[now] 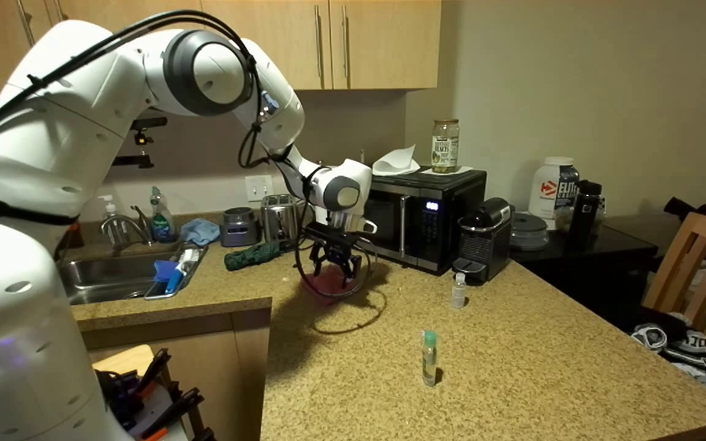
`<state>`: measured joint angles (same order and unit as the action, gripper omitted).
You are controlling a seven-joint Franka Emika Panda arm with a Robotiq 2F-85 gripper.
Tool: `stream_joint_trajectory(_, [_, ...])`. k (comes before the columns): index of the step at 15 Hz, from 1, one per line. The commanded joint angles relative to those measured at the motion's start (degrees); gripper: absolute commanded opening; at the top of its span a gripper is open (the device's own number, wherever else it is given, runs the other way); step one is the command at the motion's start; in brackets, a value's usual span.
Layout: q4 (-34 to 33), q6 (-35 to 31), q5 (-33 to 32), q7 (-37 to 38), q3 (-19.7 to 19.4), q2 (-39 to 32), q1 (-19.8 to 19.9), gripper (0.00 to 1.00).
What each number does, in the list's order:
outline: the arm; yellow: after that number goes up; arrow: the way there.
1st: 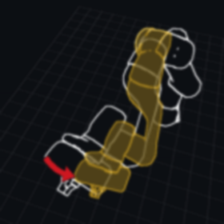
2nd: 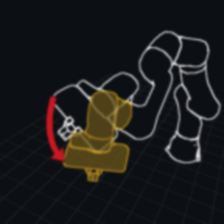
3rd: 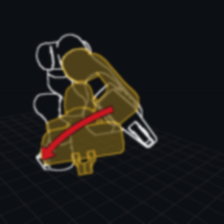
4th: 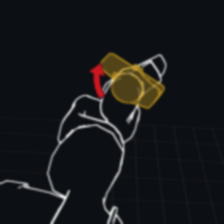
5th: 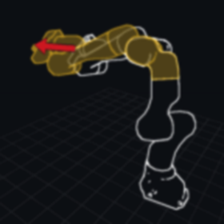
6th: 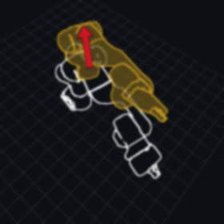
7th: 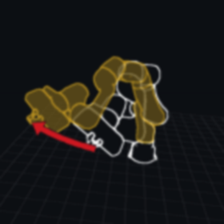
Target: Fold the pink towel in half from right to left
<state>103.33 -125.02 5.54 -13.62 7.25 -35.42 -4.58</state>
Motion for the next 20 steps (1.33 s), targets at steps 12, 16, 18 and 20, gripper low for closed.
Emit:
stream_joint_trajectory(12, [-8.0,7.8,-2.4,8.3,-1.5,-4.2,-1.8,1.00])
stream_joint_trajectory(16, [-7.1,7.2,-2.2,8.5,-1.4,-1.9,-1.7,1.00])
stream_joint_trajectory(18, [-6.4,6.5,-2.0,8.5,-1.3,-0.9,-1.7,1.00])
stream_joint_trajectory(20, [-6.2,5.8,-1.8,8.5,-1.2,-0.5,-1.7,1.00])
